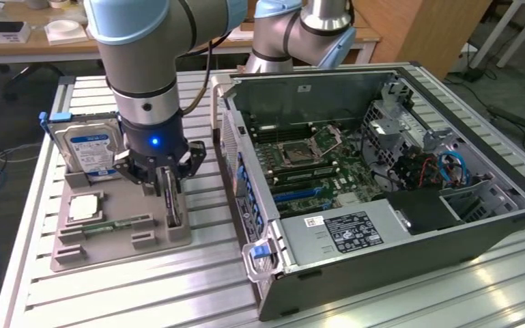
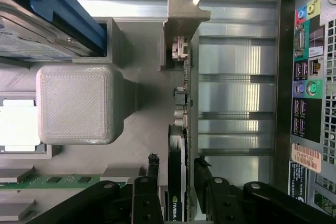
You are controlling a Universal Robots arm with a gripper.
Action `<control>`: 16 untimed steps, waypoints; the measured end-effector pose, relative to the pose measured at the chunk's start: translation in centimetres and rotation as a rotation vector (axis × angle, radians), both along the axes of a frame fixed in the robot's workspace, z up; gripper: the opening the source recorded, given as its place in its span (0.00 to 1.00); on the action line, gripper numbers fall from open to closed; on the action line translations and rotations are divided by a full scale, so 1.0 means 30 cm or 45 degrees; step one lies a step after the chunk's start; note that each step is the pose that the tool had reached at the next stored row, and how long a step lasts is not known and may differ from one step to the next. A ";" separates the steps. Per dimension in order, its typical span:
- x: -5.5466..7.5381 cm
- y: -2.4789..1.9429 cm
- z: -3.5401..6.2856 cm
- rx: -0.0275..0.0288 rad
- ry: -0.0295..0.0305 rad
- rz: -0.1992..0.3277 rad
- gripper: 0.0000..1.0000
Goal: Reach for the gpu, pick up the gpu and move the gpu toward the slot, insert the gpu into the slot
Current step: 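Pick up the gpu and move the gpu toward the slot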
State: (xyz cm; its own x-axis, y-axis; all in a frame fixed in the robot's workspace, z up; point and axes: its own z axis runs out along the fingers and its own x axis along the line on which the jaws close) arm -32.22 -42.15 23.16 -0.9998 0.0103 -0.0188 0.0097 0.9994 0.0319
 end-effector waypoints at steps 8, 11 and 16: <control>0.000 0.000 0.000 -0.0001 0.0001 0.000 0.26; 0.000 0.000 0.000 -0.0001 0.0001 0.000 0.26; 0.000 0.000 0.000 0.0000 0.0001 0.000 0.26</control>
State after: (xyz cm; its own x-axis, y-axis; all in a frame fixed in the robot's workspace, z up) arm -32.22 -42.15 23.17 -0.9998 0.0103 -0.0187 0.0097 0.9994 0.0319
